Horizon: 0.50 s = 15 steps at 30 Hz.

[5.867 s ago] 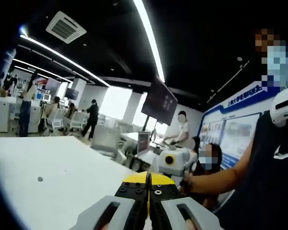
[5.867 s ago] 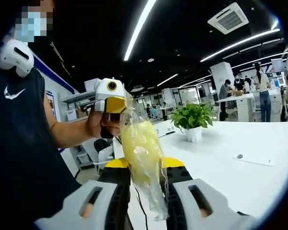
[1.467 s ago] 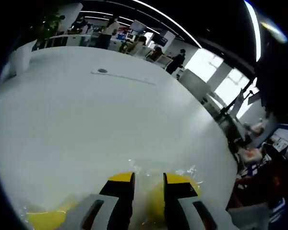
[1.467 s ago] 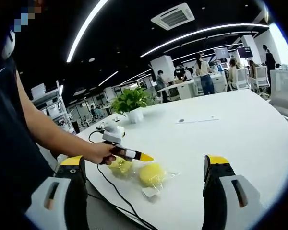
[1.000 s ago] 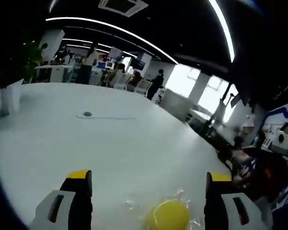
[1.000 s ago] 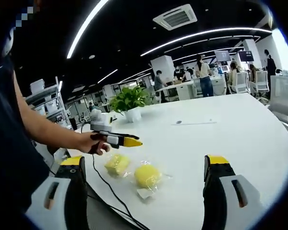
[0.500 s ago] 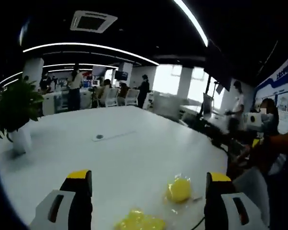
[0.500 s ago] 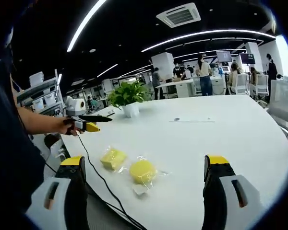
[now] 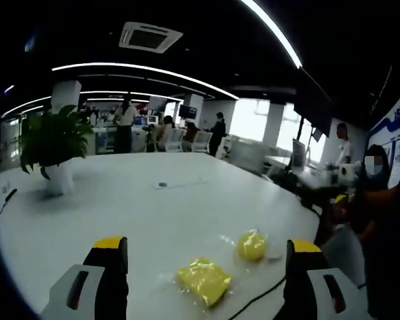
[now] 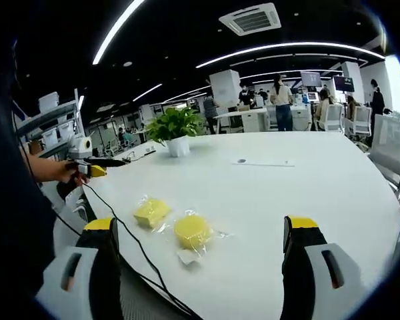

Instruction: Compare the silicone blocks by pressing each to a similar depth, holding the contact briefly, and releasing to observe deformation and rebound differences across the visible hardness samples.

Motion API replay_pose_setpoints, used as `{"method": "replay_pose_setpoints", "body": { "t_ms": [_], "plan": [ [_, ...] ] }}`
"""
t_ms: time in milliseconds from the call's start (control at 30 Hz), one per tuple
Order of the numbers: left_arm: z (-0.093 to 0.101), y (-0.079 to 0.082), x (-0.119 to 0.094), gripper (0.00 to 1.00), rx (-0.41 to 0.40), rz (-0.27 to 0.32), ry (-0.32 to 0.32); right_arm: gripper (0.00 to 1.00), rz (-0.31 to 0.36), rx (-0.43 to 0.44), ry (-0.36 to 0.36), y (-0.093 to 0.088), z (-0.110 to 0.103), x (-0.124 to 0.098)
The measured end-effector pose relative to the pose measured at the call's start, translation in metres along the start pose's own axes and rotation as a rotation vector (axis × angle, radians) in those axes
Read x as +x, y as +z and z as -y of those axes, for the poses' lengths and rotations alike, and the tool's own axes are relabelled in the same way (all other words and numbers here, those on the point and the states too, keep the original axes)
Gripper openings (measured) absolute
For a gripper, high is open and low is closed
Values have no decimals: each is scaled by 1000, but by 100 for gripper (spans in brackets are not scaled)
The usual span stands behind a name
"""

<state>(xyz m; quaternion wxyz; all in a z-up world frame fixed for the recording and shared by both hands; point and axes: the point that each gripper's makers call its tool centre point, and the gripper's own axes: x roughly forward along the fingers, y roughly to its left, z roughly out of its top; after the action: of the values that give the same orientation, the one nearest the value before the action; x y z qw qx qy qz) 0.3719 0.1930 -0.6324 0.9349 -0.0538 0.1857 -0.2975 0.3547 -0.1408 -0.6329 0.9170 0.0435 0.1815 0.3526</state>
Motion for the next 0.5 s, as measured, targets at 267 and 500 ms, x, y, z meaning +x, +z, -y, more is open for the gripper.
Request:
{"method": "replay_pose_setpoints", "body": {
  "t_ms": [267,500],
  "plan": [
    [11,-12,-8,100,-12,-2,10,96,-3,-22,-5,-1,-2,-5],
    [29,-21,-7,100,-15,-11,-11,96,-21,-10,-26,-15,8,-15]
  ]
}}
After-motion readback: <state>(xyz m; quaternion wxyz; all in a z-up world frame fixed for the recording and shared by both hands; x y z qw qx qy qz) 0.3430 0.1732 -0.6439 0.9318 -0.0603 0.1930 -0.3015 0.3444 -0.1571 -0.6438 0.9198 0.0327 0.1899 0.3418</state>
